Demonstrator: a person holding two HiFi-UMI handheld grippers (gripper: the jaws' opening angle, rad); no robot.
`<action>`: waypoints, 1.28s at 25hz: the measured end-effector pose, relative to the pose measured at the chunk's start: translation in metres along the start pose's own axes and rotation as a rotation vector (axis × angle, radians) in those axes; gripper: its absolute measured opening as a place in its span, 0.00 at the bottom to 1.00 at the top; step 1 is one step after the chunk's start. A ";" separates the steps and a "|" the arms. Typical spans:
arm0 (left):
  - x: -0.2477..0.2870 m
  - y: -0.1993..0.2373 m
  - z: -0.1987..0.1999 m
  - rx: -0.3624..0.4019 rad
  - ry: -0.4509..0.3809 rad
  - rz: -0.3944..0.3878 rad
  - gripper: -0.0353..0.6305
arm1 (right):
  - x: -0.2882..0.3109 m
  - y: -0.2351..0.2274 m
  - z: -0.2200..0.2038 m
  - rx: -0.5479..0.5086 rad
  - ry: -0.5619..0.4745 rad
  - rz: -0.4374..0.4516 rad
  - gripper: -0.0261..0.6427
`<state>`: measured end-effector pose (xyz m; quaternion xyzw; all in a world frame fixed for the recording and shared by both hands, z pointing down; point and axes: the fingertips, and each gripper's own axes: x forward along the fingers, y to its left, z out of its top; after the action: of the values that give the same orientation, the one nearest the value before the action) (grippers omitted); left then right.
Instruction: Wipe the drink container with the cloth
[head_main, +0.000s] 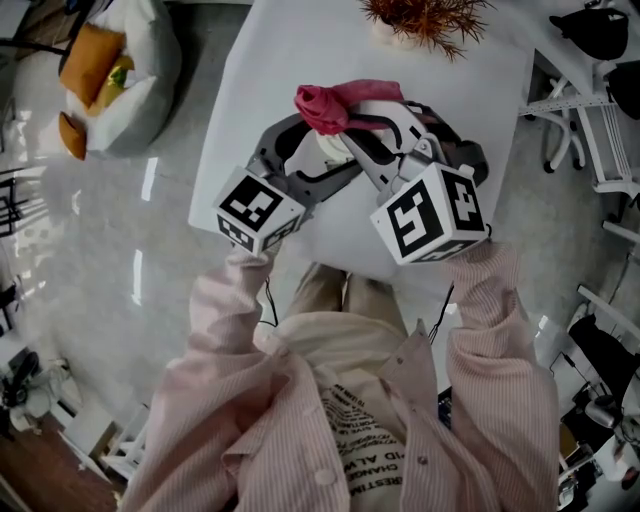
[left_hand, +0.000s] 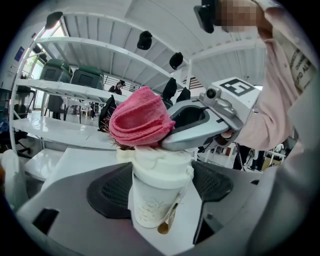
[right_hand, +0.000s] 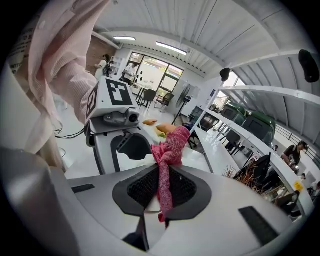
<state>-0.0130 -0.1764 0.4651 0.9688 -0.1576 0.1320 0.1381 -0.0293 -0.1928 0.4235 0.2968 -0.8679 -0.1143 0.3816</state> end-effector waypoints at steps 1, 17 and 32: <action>0.000 0.000 0.000 -0.001 -0.004 0.000 0.60 | 0.000 0.000 0.000 0.007 0.004 0.007 0.10; 0.000 0.001 0.000 -0.002 -0.022 -0.003 0.60 | -0.006 0.009 -0.001 0.030 0.107 0.089 0.10; -0.002 0.001 0.001 -0.008 -0.027 -0.002 0.60 | -0.024 0.036 -0.001 0.066 0.128 0.176 0.10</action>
<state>-0.0151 -0.1766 0.4639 0.9701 -0.1591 0.1184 0.1400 -0.0311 -0.1497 0.4250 0.2387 -0.8677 -0.0328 0.4348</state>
